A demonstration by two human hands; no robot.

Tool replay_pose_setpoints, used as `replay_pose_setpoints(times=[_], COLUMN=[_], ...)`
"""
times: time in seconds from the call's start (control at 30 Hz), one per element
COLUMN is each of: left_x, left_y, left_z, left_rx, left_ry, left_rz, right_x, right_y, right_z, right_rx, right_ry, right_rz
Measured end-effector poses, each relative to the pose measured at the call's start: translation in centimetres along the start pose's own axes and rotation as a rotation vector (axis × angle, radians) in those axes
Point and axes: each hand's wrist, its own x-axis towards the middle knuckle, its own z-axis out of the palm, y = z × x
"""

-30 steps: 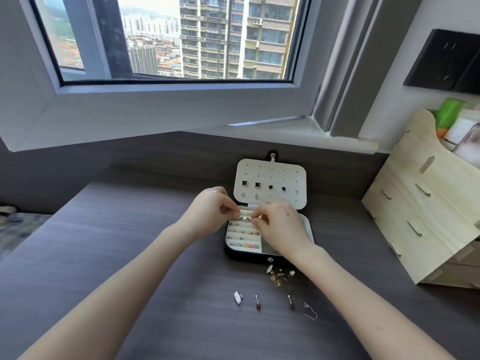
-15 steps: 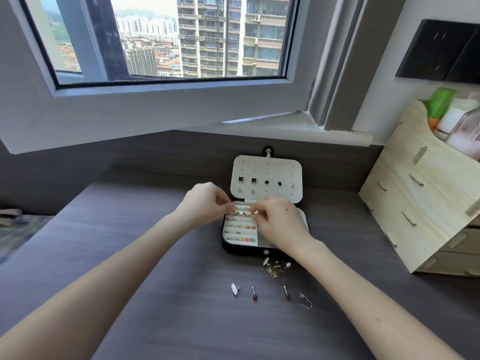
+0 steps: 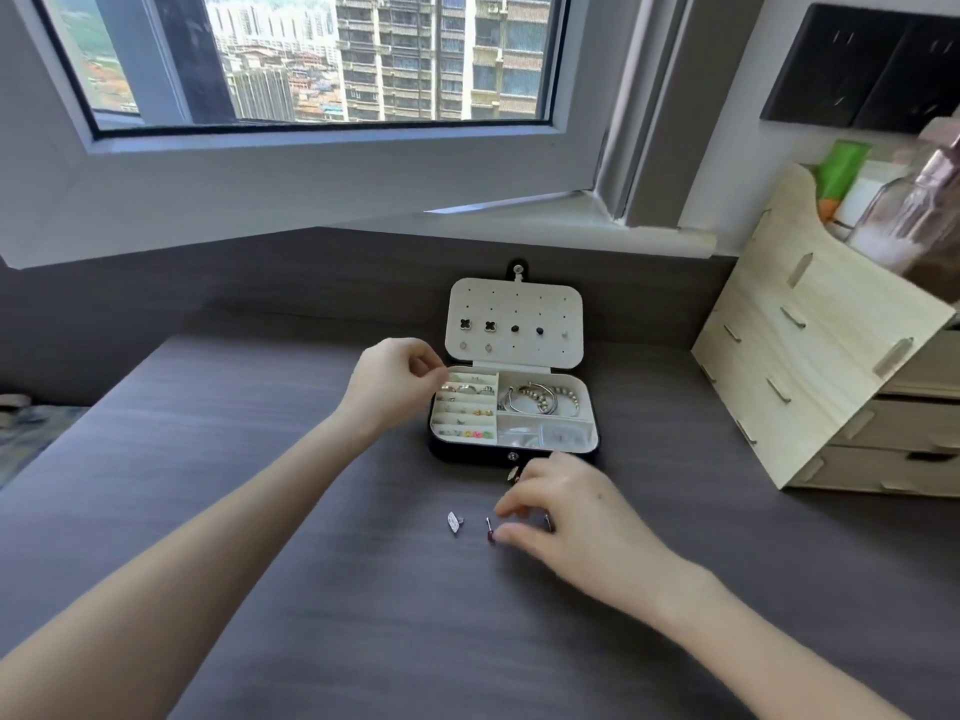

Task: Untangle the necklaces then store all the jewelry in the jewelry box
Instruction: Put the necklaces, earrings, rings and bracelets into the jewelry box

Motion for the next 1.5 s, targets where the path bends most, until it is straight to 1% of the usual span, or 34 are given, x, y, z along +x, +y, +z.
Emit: replay_pose_setpoints(times=[0.07, 0.1, 0.23, 0.3, 0.37, 0.53, 0.57, 0.6, 0.63, 0.7, 0.73, 0.77, 0.87, 1.0, 1.1, 1.2, 1.27, 1.4, 1.5], left_x=[-1.8, -2.8, -6.9, -8.3, -9.1, -9.3, -9.3, -9.3, -9.4, -9.4, -9.3, -9.2, -8.7, -7.7, -7.0, -6.3, -5.7, -4.7, -4.0], left_y=[0.3, 0.4, 0.6, 0.3, -0.2, -0.3, -0.3, -0.1, 0.2, 1.0, 1.5, 2.1, 3.8, 5.6, 6.7, 7.4, 7.8, 8.7, 8.7], left_z=[-0.8, -1.3, -2.1, -1.9, -1.7, -2.1, -2.2, -2.4, -2.7, -3.1, -3.2, -3.2, -3.2, -3.1, -3.2, -3.4, -3.4, -3.2, -2.5], left_rx=[-0.011, 0.007, 0.102, 0.146, 0.160, 0.140, 0.094, 0.005, -0.109, -0.332, -0.416, -0.483, -0.589, -0.655, -0.619, -0.570, -0.467, -0.133, 0.013], left_ry=[0.000, -0.030, -0.289, -0.380, -0.407, -0.357, -0.364, -0.379, -0.405, -0.453, -0.455, -0.438, -0.352, -0.299, -0.304, -0.345, -0.332, -0.198, -0.093], left_rz=[0.016, 0.036, 0.062, 0.075, 0.069, 0.005, -0.010, -0.032, -0.061, -0.107, -0.108, -0.096, -0.026, 0.032, 0.088, 0.132, 0.182, 0.337, 0.369], right_x=[-0.2, -0.2, 0.0, 0.3, 0.7, 1.4, 1.5, 1.4, 1.4, 1.3, 1.3, 1.3, 1.7, 2.4, 2.7, 2.9, 3.1, 4.0, 4.7], right_y=[-0.3, -0.3, -0.6, -1.1, -1.4, -2.1, -2.2, -2.5, -2.8, -3.3, -3.4, -3.2, -3.0, -2.4, -2.0, -1.8, -1.6, -1.3, -1.1], right_z=[1.3, 1.8, 3.0, 3.4, 3.8, 4.6, 4.5, 4.1, 3.4, 1.8, 1.1, 0.4, -1.4, -3.4, -4.6, -5.5, -5.8, -6.3, -6.3], right_rx=[-0.044, -0.048, -0.054, -0.096, -0.131, -0.139, -0.090, 0.019, 0.180, 0.597, 0.762, 0.877, 1.144, 1.384, 1.531, 1.594, 1.642, 1.786, 1.840], right_ry=[0.022, 0.046, 0.151, 0.174, 0.182, 0.196, 0.203, 0.214, 0.230, 0.190, 0.170, 0.171, 0.179, 0.156, 0.105, 0.041, 0.028, 0.000, -0.016], right_rz=[-0.047, -0.062, -0.054, -0.069, -0.079, -0.110, -0.099, -0.079, -0.018, 0.140, 0.195, 0.239, 0.334, 0.407, 0.421, 0.441, 0.470, 0.537, 0.561])
